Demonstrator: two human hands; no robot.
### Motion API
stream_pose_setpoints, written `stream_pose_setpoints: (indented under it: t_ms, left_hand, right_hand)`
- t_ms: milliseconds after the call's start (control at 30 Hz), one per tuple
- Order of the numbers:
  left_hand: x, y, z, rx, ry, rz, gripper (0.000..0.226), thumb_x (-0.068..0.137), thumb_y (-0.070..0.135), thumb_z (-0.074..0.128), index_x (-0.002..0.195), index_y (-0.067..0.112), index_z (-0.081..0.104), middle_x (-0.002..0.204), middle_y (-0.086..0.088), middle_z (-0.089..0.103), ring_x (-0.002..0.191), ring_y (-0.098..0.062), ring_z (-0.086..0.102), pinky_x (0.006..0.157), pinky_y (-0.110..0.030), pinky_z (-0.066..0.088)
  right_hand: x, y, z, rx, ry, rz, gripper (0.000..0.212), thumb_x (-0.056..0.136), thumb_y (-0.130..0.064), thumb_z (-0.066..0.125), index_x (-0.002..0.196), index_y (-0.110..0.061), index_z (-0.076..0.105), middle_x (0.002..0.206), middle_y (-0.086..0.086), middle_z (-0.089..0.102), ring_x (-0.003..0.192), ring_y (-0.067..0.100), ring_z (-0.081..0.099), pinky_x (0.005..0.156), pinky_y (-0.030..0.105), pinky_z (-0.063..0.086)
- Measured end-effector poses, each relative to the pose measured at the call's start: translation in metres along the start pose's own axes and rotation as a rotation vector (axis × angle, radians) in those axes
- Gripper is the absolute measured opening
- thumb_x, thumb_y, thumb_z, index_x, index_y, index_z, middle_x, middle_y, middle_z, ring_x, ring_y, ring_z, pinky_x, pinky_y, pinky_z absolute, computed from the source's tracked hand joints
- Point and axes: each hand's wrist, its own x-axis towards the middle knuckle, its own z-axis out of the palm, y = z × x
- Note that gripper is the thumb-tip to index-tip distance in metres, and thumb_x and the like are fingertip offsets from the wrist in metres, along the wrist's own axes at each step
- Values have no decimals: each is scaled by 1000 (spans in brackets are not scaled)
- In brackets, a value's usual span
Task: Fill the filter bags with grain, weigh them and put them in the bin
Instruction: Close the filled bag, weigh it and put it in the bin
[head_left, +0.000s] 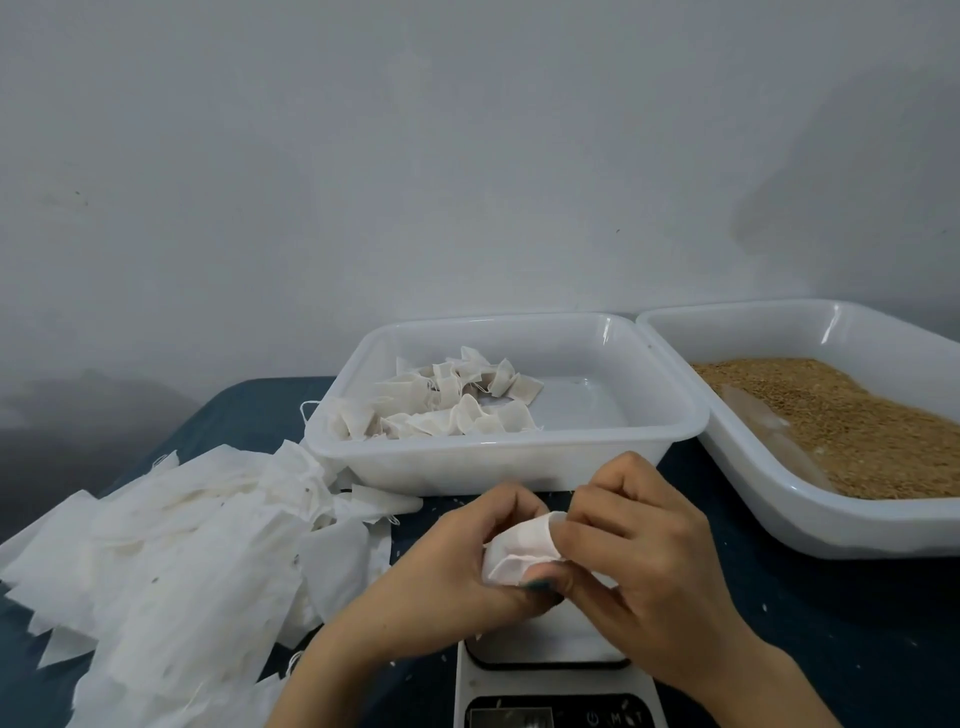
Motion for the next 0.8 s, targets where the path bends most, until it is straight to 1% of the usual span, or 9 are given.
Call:
stream_pose_setpoints:
  t_ms: [133, 233, 300, 367, 433, 500, 567, 700, 800]
  left_hand:
    - [0, -4, -1, 16, -58, 13, 27, 78, 25, 76, 98, 36, 61, 87, 14, 64, 77, -4, 58, 66, -24, 47]
    - [2, -7, 0, 41, -34, 7, 20, 80, 21, 75, 92, 32, 62, 80, 7, 62, 73, -8, 54, 64, -34, 46]
    - [3, -7, -1, 38, 10, 9, 19, 79, 29, 75, 90, 37, 62, 79, 12, 62, 72, -5, 54, 64, -27, 46]
    - [2, -6, -1, 21, 55, 4, 19, 75, 38, 74, 88, 43, 62, 77, 16, 62, 67, -2, 55, 60, -21, 46]
    - [1, -5, -2, 24, 93, 4, 18, 74, 40, 74, 86, 45, 61, 76, 17, 63, 65, 0, 57, 56, -21, 48]
    - [2, -5, -1, 23, 126, 7, 18, 75, 37, 74, 86, 43, 61, 76, 16, 63, 64, -2, 56, 55, -23, 49]
    - [3, -5, 0, 16, 157, 7, 17, 75, 35, 73, 84, 41, 60, 75, 15, 60, 62, -4, 54, 54, -25, 48]
    - [5, -7, 1, 27, 203, 28, 16, 76, 33, 72, 83, 40, 59, 74, 16, 61, 63, -3, 52, 55, -22, 45]
    - [6, -8, 2, 62, 221, 56, 19, 79, 30, 73, 82, 41, 58, 74, 18, 61, 62, 2, 51, 57, -15, 42]
  right_hand:
    - [2, -1, 1, -21, -27, -35, 30, 94, -49, 61, 81, -23, 55, 73, -7, 55, 80, 14, 44, 61, 29, 35]
    - [3, -4, -1, 30, 1, -14, 39, 84, -59, 64, 77, -21, 67, 80, -7, 61, 84, 13, 46, 66, 27, 38]
    - [4, -6, -7, 108, 63, 42, 47, 91, -60, 53, 77, -20, 74, 83, -7, 63, 86, 12, 49, 72, 26, 40]
    - [7, -2, -12, 141, 159, 121, 45, 100, -45, 44, 79, -18, 73, 82, -7, 63, 84, 13, 54, 76, 26, 40]
    - [13, 10, -19, 65, 252, 261, 30, 98, -28, 45, 83, -16, 69, 80, -5, 64, 81, 13, 54, 79, 23, 38]
    - [20, 30, -29, -93, 253, 468, 23, 94, -25, 45, 92, -17, 66, 86, -3, 64, 85, 9, 47, 76, 20, 34]
    - [20, 62, -44, -275, 113, 667, 22, 94, -25, 47, 103, -19, 66, 99, -1, 64, 97, 12, 44, 80, 31, 35]
    - [5, 124, -77, -509, -255, 1018, 35, 94, -18, 51, 128, -12, 59, 126, 13, 61, 118, 36, 51, 96, 49, 46]
    - [-2, 147, -88, -605, -595, 1207, 32, 97, -22, 50, 124, -7, 59, 107, 11, 64, 94, 30, 60, 72, 36, 48]
